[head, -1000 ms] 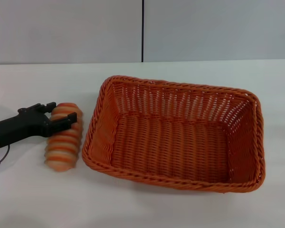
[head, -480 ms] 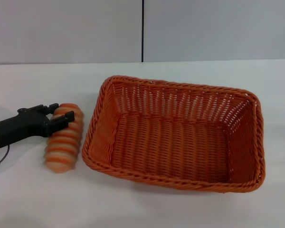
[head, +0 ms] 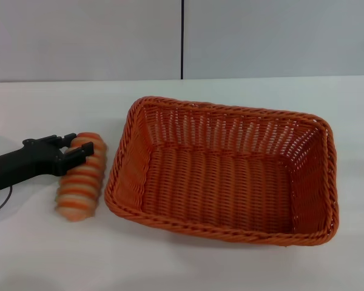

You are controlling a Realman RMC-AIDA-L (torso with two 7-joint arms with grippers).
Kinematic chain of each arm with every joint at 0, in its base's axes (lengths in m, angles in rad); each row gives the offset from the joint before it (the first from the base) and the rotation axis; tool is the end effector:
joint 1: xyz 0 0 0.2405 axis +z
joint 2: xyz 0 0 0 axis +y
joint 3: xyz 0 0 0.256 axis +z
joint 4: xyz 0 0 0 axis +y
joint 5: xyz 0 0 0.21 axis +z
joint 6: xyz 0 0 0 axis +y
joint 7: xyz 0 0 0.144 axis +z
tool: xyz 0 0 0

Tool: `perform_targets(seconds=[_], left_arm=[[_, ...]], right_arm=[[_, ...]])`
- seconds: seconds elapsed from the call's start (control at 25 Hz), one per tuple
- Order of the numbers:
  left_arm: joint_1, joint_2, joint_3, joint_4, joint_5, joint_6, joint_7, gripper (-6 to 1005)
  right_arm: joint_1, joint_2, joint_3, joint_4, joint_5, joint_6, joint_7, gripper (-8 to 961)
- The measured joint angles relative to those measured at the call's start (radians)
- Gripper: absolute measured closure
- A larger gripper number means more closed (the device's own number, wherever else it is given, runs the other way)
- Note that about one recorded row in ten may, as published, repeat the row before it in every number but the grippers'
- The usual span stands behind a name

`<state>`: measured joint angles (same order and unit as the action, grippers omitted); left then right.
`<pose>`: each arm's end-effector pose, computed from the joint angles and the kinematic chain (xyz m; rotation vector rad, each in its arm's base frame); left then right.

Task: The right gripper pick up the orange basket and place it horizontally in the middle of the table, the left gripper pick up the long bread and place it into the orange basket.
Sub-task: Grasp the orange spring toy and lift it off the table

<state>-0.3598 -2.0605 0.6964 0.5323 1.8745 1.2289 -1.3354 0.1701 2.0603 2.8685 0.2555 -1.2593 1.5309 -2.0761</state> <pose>-0.3515 0.3042 -0.0025 -2.3248 -0.9593 -0.5394 0.3940 0.2281 0.0772 -1.3896 0.8755 1.1776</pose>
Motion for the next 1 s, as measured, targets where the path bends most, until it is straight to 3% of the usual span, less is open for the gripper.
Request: perform_targets(seconds=[1.0], left_arm=[[0.002,0.002,-0.003,0.002,0.0,0.023,0.001,670]], right_arm=[[0.001,-0.002,0.0,-0.004,0.0,0.0,0.005,484]])
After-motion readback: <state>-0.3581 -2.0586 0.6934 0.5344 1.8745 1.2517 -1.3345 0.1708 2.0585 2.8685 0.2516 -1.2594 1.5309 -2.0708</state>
